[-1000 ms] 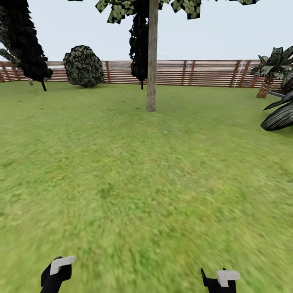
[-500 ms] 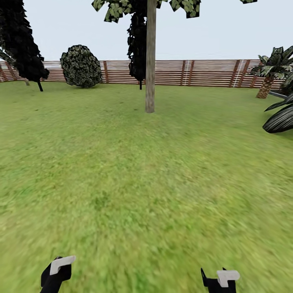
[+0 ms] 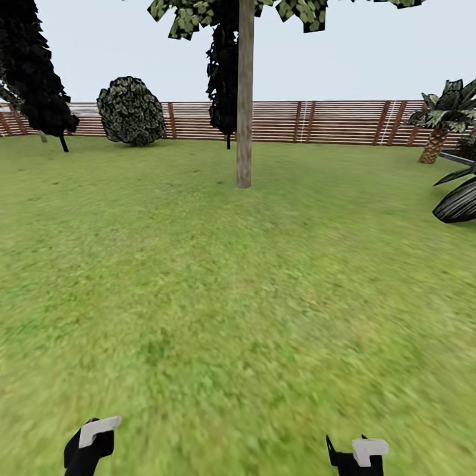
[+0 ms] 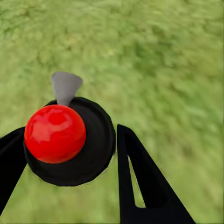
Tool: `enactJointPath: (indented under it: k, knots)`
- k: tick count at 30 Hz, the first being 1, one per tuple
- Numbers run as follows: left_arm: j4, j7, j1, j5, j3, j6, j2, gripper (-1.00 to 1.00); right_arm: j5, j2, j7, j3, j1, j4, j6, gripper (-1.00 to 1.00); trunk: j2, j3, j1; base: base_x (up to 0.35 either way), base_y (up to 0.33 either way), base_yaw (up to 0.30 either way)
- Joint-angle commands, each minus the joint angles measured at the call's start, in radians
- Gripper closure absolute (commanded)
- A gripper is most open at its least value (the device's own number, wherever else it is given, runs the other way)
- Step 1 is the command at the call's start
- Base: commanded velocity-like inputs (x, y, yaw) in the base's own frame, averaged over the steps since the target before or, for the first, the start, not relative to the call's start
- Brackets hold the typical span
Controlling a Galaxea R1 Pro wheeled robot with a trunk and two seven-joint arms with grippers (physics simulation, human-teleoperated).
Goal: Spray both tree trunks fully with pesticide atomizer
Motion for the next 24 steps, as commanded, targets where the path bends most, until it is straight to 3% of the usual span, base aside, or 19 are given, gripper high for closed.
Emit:
enactJointPath:
  k: [1,24]
  knots:
    - [0.0,0.0,0.0,0.0,0.003,-0.001,0.0,1.0,0.0,0.0,0.0,0.0,0.0,0.0,0.0,-1.0,0.0,0.0,0.0,0.339,0.0,0.0]
    - [0.0,-0.001,0.0,0.0,0.009,-0.002,-0.001,1.0,0.0,0.0,0.003,0.0,0.0,0.0,0.0,-1.0,0.0,0.0,0.0,0.339,0.0,0.0]
